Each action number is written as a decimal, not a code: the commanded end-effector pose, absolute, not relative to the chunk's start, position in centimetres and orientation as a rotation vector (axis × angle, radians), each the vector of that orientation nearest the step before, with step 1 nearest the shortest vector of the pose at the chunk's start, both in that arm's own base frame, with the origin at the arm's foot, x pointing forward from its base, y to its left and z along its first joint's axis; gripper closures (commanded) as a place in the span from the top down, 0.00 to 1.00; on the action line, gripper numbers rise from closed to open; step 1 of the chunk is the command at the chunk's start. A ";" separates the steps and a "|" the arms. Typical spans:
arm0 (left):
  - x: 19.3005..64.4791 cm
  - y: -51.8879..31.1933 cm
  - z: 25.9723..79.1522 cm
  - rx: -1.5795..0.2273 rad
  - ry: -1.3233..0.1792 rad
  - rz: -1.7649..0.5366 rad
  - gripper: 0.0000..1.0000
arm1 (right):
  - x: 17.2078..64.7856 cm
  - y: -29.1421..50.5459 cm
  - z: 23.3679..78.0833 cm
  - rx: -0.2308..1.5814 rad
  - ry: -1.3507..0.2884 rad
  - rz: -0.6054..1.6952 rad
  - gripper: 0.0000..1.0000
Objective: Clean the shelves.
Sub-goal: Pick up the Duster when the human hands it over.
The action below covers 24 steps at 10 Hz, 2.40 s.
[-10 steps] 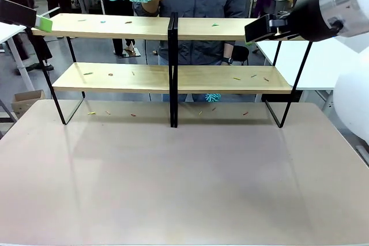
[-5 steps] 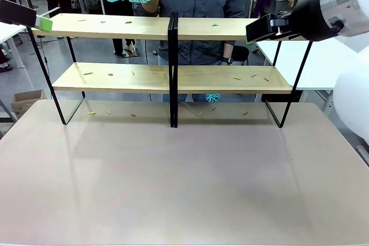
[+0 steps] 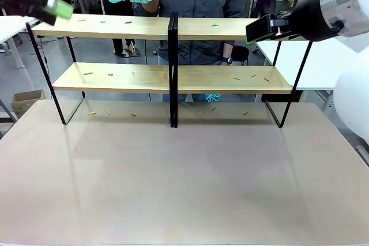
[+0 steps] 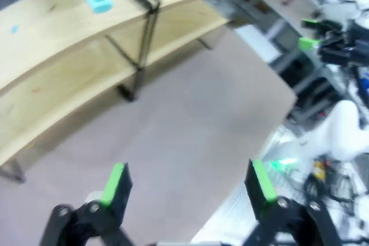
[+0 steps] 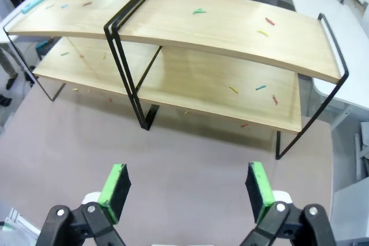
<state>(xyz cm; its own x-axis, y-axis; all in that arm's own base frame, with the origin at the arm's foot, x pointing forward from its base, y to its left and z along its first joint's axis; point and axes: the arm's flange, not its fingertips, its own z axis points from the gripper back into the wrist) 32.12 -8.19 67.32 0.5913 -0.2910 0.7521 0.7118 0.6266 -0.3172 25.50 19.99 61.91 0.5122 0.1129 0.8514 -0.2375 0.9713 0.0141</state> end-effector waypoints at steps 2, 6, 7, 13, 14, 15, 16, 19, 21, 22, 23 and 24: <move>41.1 -5.9 67.8 -1.170 -0.235 -0.489 1.00 | 25.5 20.1 61.9 0.138 -1.013 0.215 1.00; 41.1 -7.2 68.2 -1.007 -0.547 -0.488 1.00 | 25.5 20.1 61.9 0.138 -1.013 0.215 1.00; 44.9 -7.7 68.1 -1.088 -0.439 -0.362 1.00 | 25.5 20.1 61.9 0.138 -1.013 0.215 1.00; 59.3 -10.6 63.6 -1.379 -0.293 0.144 1.00 | 25.5 20.1 61.9 0.138 -1.013 0.215 1.00; 60.2 -10.7 63.1 -1.403 -0.278 0.164 1.00 | 25.5 20.1 61.9 0.138 -1.013 0.215 1.00; 60.7 -10.5 62.8 -1.412 -0.246 0.175 1.00 | 25.5 20.1 61.9 0.138 -1.013 0.215 1.00; 60.8 -10.4 62.5 -1.417 -0.234 0.179 1.00 | 25.5 20.1 61.9 0.138 -1.013 0.215 1.00; 60.9 -9.9 62.0 -1.404 -0.226 0.192 0.43 | 25.5 20.1 61.9 0.138 -1.013 0.215 1.00; 60.7 -10.1 62.0 -1.393 -0.239 0.185 0.39 | 25.5 20.1 61.9 0.138 -1.013 0.215 1.00; 60.7 -10.0 61.9 -1.385 -0.249 0.186 0.00 | 25.5 20.1 61.9 0.138 -1.013 0.215 1.00; 60.6 -9.8 61.9 -1.396 -0.254 0.186 0.00 | 25.5 20.1 61.9 0.138 -1.013 0.215 1.00; 60.5 -9.6 61.9 -1.391 -0.264 0.190 0.00 | 25.5 20.1 61.9 0.138 -1.013 0.215 1.00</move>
